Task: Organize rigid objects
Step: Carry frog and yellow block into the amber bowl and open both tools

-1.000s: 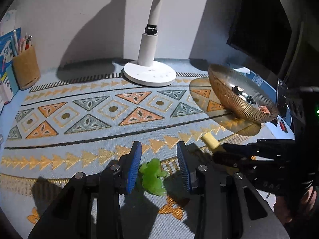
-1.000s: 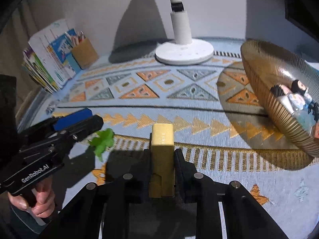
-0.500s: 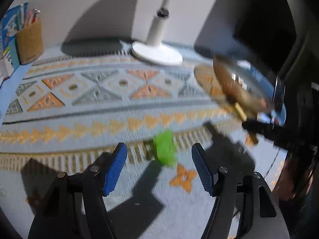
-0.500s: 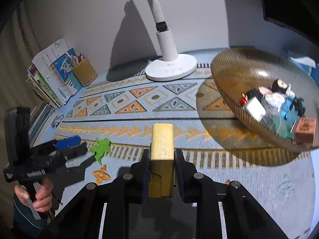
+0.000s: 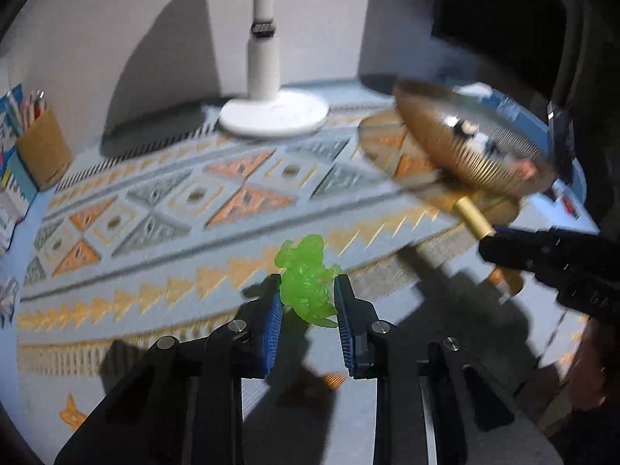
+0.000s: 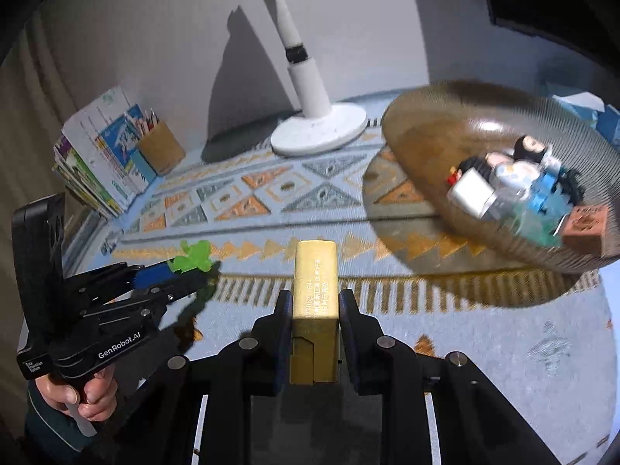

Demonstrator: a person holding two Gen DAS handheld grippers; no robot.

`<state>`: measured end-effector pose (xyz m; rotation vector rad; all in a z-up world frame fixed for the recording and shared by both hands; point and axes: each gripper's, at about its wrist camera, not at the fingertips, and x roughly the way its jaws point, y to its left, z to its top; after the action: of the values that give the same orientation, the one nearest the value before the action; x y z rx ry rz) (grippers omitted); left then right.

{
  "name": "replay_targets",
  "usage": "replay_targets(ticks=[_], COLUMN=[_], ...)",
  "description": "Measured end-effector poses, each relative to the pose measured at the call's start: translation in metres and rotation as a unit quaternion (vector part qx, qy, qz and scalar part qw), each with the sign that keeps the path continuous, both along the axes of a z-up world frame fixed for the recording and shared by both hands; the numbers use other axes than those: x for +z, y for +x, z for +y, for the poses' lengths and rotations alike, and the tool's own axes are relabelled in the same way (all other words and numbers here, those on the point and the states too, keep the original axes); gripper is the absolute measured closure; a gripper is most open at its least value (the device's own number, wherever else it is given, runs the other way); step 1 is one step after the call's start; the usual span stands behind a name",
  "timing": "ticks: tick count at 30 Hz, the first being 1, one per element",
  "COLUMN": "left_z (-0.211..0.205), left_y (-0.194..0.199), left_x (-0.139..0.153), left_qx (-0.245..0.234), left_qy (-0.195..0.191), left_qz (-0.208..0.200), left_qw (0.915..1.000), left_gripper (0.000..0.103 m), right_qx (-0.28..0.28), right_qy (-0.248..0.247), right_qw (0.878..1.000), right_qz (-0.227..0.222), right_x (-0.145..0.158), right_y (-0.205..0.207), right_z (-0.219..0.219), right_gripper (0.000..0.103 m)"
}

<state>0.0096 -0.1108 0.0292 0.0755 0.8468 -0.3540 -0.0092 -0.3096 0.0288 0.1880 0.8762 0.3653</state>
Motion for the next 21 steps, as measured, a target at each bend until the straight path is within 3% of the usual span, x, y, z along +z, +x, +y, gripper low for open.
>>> replay_targets(ticks=[8, 13, 17, 21], left_z=[-0.064, -0.112, -0.146, -0.17], left_y=[0.022, 0.044, 0.063, 0.082], left_x=[0.078, 0.107, 0.111, 0.098], left_qx=[-0.067, -0.101, -0.12, -0.129], left_qy=[-0.035, -0.046, -0.054, -0.058], left_qz=[-0.079, -0.103, -0.098, -0.075], left_qw=[0.994, 0.9884, 0.9864, 0.9871], left_gripper=[0.08, 0.08, 0.08, 0.08], right_qx=[-0.047, -0.11, -0.158, -0.189], right_qy=[0.014, 0.006, -0.001, -0.006], right_qw=[0.996, 0.987, 0.979, 0.976], right_qz=[-0.08, -0.119, -0.127, -0.107], right_x=[0.062, 0.096, 0.108, 0.099], right_y=[-0.003, 0.009, 0.022, 0.043], right_z=[-0.048, -0.099, -0.137, -0.16], right_gripper=[0.08, 0.08, 0.08, 0.08])
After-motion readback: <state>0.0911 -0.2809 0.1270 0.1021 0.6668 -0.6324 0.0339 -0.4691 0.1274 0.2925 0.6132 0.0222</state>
